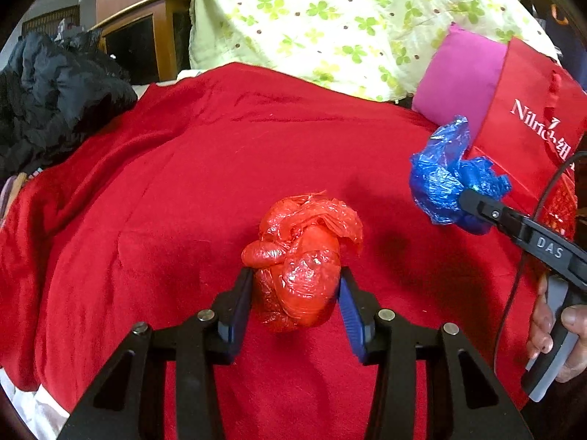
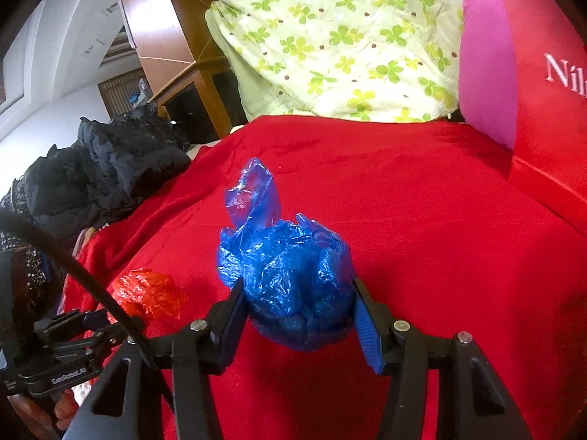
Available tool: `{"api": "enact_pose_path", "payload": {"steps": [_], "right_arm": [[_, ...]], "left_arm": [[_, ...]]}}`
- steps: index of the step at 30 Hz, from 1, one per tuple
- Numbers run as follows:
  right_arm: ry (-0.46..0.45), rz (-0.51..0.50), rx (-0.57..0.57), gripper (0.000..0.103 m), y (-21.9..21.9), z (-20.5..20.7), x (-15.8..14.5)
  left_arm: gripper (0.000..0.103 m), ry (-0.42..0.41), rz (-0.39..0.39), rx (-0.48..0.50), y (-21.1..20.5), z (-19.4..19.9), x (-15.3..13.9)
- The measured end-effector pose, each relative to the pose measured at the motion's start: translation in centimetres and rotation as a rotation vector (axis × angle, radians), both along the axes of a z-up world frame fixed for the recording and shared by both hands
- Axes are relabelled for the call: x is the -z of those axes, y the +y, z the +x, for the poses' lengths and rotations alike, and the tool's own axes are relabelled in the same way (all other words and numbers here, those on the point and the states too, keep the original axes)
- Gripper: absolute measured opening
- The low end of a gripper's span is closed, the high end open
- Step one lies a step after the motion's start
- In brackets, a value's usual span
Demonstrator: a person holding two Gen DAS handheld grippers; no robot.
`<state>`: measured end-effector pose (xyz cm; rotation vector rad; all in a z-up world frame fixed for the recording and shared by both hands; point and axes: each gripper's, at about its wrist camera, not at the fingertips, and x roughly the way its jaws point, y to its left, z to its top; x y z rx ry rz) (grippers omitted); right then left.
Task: Collect trash
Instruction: 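Lift and carry both bundles toward the red mesh basket with both tools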
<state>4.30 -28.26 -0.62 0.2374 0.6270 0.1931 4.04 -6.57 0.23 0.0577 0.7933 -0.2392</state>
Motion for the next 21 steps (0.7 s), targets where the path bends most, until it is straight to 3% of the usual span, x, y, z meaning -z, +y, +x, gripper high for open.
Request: {"api": "enact_pose_path", "payload": {"steps": [21], "right_arm": [[-0.096,-0.030,0.093,0.057,-3.5,-9.4,-2.7]], "left_arm": [[0.047,-0.068,0.010,0.083,-4.1,-4.9,-3.4]]}}
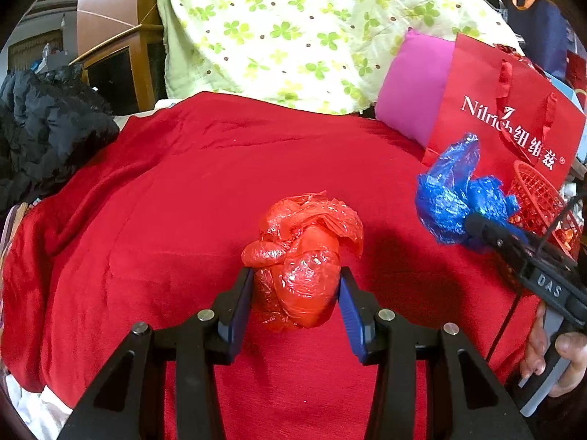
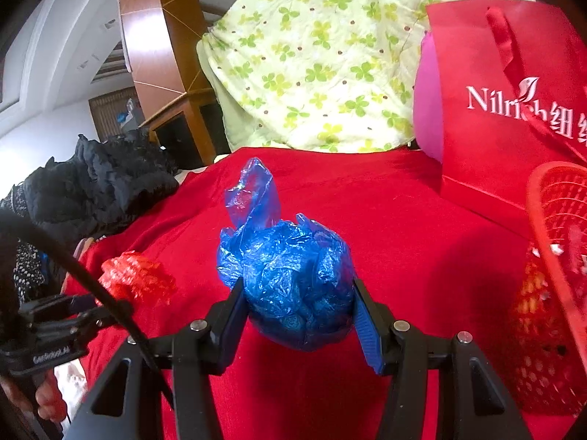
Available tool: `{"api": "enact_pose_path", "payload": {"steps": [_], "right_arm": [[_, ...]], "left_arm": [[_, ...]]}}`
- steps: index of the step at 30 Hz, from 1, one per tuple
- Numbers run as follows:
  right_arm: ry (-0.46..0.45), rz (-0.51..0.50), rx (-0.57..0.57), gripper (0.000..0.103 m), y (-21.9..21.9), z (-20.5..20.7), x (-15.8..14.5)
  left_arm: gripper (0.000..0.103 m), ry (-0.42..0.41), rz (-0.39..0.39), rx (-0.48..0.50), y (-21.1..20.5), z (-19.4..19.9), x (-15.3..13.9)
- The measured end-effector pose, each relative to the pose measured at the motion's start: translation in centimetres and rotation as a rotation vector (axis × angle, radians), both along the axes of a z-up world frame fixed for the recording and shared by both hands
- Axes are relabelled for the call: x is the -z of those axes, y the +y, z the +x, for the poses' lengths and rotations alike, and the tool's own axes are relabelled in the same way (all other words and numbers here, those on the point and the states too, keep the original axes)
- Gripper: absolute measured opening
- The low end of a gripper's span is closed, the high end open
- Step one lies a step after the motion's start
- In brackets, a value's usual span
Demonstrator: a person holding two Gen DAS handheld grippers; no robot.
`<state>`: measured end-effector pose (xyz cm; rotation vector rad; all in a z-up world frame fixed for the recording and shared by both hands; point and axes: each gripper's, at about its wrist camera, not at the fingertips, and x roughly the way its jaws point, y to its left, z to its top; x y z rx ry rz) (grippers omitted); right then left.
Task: Collect trash
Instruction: 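Lift and carry both bundles toward the red mesh basket with both tools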
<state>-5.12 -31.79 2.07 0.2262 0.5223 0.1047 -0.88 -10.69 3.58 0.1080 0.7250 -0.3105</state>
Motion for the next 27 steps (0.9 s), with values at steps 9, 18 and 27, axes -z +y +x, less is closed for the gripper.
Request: {"api": "enact_pose_path", "payload": {"steps": [9,18,27], "right_arm": [[-0.028,-0.029,0.008,0.057,-0.5,-2.3,-0.5],[-0.034,-0.030,0.031,0.057,-2.2,-3.4,-0.4],[-0.047,-0.031,0.035,0.057,-3.0,-3.9,-0.6]], "left_arm": [[0.047,-0.014,0.004,0.028,-1.1,-0.8,-0.7],[0.047,-0.019,0.008,0.049,-2.4,-1.2,-1.0],[0.047,-0.026,0.018,0.068,-3.7,-1.7,-1.4]]}}
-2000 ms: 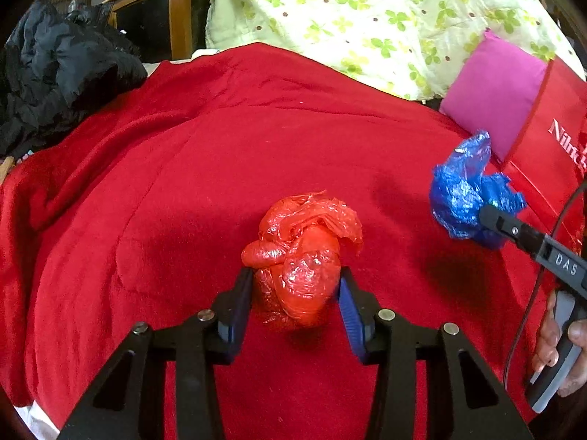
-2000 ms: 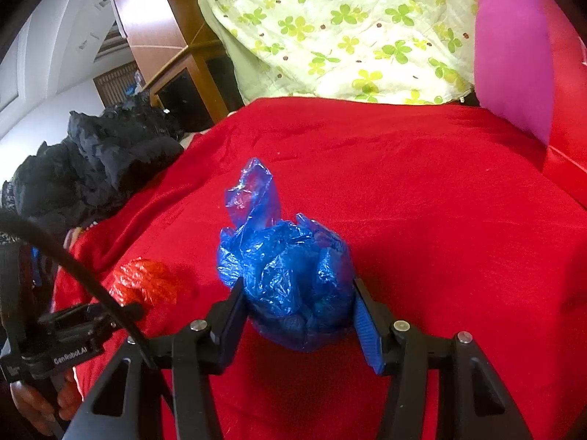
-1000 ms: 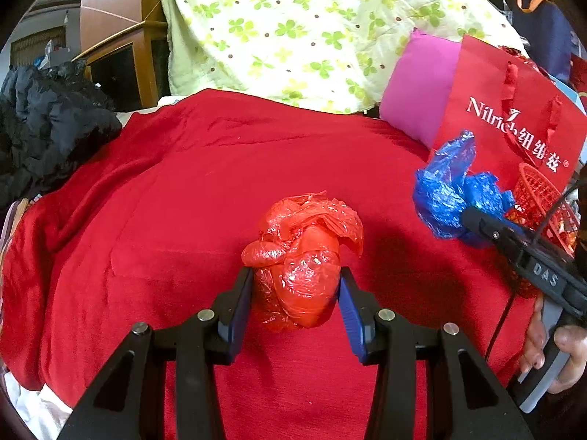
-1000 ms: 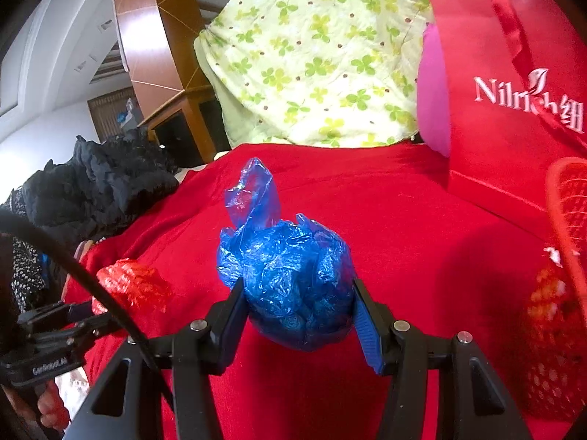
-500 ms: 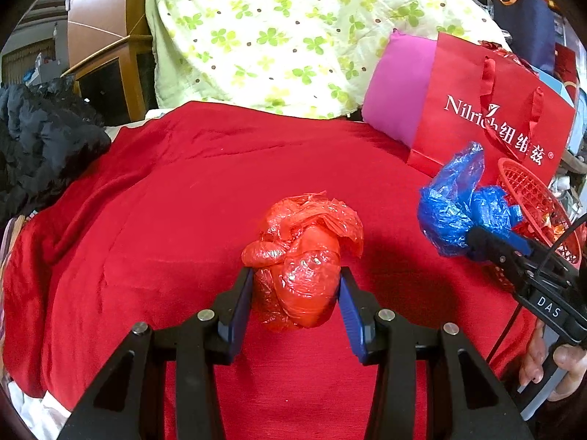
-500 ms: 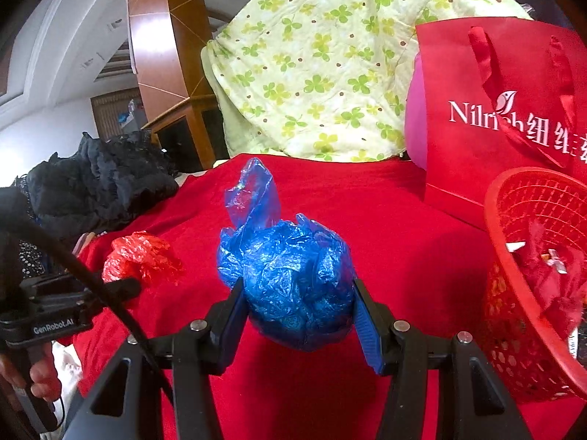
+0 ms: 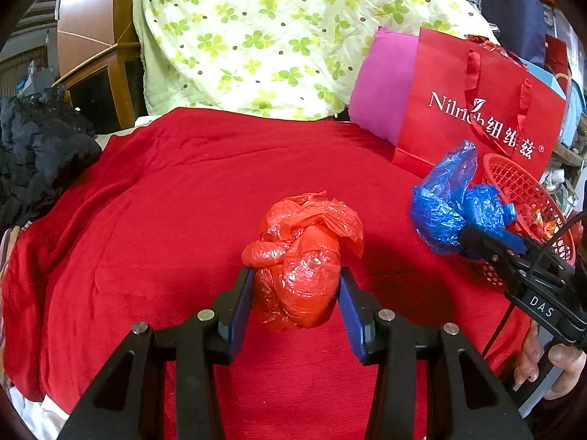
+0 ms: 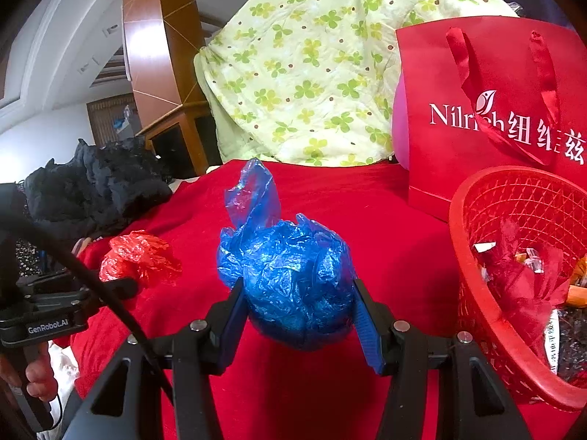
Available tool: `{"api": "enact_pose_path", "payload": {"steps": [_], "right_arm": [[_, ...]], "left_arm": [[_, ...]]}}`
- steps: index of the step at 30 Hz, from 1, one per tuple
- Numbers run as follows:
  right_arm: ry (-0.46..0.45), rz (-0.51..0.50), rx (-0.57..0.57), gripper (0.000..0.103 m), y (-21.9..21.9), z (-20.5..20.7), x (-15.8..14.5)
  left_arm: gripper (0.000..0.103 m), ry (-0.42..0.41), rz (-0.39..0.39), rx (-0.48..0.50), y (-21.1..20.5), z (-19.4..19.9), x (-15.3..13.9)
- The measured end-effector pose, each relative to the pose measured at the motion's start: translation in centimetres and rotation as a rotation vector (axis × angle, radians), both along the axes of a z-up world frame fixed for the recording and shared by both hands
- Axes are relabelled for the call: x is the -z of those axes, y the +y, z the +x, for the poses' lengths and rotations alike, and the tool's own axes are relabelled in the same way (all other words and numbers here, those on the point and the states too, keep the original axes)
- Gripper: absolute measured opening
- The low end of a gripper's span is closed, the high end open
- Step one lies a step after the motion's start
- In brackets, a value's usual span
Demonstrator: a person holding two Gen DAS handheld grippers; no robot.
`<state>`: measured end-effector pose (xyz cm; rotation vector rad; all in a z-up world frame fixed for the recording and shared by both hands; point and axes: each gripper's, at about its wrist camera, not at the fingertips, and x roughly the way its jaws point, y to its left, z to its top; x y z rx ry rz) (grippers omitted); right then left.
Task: Collect trash
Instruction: 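Lift and carry both bundles toward the red mesh basket with both tools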
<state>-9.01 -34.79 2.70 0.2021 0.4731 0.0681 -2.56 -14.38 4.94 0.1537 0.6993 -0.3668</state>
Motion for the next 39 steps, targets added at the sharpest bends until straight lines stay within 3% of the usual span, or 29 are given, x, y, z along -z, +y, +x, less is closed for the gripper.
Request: {"api": "enact_pose_path", "payload": {"steps": [39], "right_arm": [[-0.113,0.012,0.000,0.057,-1.5,-4.1,-2.0]], "left_arm": [[0.047,-0.063,0.041,0.029,-1.8,-1.6,-2.6]]}}
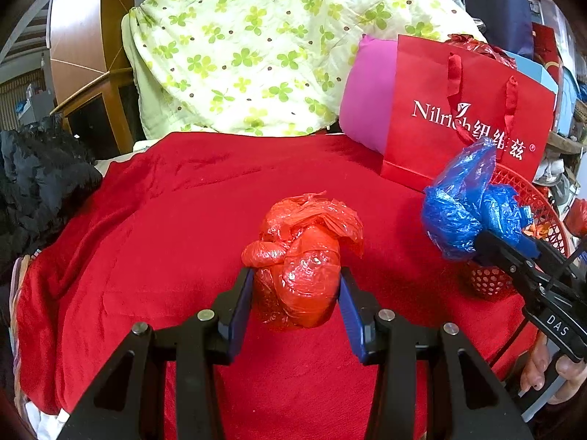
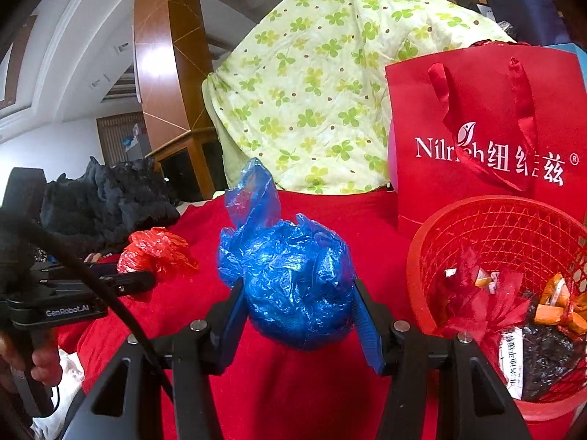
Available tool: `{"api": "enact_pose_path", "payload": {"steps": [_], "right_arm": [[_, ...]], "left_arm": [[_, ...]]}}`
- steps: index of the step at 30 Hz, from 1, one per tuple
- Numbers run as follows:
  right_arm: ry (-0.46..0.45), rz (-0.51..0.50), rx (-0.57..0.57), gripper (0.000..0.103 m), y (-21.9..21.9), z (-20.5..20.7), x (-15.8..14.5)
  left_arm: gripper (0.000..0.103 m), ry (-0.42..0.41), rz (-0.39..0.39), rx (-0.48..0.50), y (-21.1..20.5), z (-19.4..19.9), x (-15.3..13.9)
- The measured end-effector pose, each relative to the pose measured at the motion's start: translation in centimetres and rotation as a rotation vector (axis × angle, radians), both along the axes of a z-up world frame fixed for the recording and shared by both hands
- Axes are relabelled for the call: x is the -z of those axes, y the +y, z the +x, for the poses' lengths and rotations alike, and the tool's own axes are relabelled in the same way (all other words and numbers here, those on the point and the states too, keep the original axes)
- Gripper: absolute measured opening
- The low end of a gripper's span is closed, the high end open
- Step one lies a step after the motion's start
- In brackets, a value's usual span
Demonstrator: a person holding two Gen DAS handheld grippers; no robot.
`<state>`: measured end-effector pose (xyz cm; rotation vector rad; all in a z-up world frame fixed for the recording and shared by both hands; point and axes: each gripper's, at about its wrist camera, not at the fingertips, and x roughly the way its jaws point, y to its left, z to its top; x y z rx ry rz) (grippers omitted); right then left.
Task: Collect trash
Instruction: 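Lift and carry both bundles toward the red mesh basket with both tools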
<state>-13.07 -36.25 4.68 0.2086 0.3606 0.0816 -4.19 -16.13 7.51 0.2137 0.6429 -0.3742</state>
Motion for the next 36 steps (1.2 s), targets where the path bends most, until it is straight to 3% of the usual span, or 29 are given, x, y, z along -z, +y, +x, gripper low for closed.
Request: {"api": "enact_pose_path", "payload": {"steps": [36], "right_arm": [[-0.119,0.052,0.058,0.057,-3.0,-3.3,-2.0]], "left_arm": [[0.047,-0.087,0.021,0.087,-3.9,-2.3,-4.1]]}}
